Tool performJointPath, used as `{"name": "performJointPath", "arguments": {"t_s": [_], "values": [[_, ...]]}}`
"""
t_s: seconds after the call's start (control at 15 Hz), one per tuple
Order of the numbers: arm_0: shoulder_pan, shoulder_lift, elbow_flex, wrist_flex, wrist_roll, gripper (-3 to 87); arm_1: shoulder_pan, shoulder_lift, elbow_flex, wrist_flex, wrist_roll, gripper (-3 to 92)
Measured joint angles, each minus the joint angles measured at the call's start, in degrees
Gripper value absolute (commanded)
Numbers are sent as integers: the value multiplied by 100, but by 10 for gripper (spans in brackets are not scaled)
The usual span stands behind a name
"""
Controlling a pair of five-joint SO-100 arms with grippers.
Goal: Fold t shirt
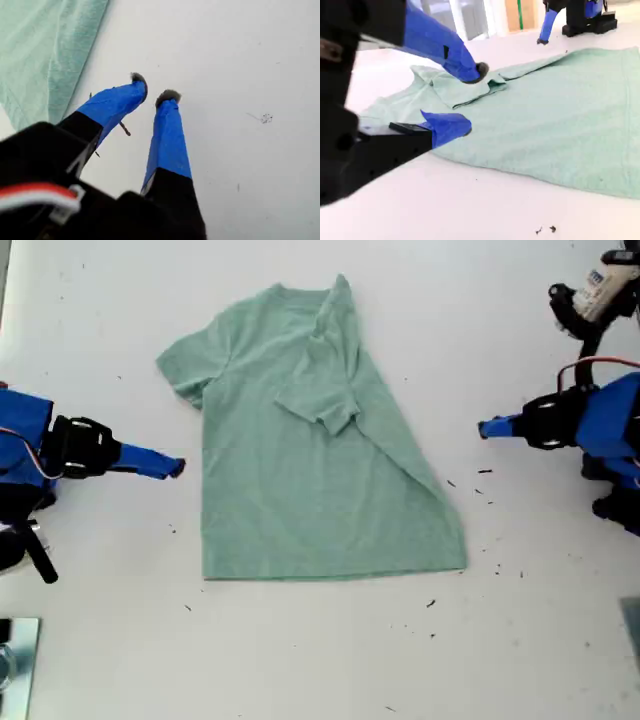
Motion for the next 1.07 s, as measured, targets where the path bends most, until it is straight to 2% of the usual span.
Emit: {"name": "performJointPath", "arguments": {"t_s": [0.07,0.13,0.2,0.27,0.33,0.53,0.73,0.87,1.0,1.07], "values": [[-26,0,0,0,62,-1,0,0,0,0,44,24],[-422,0,0,0,281,-1,-237,0,0,0,668,24],[-615,0,0,0,316,-1,-220,0,0,0,1854,24],[-571,0,0,0,316,-1,-193,0,0,0,2505,24],[-598,0,0,0,316,-1,-281,0,0,0,2707,24],[-598,0,-9,0,220,-1,-290,0,0,0,2769,24],[-589,-158,-492,97,-308,-1,-290,0,0,0,2769,24],[-589,-976,-1266,211,-633,-1,-290,0,0,0,2769,24],[-888,-2628,-2689,668,-396,-1,-290,0,0,0,2786,24],[-1266,-3630,-3612,1134,-132,-1,-290,0,0,0,2804,24]]}}
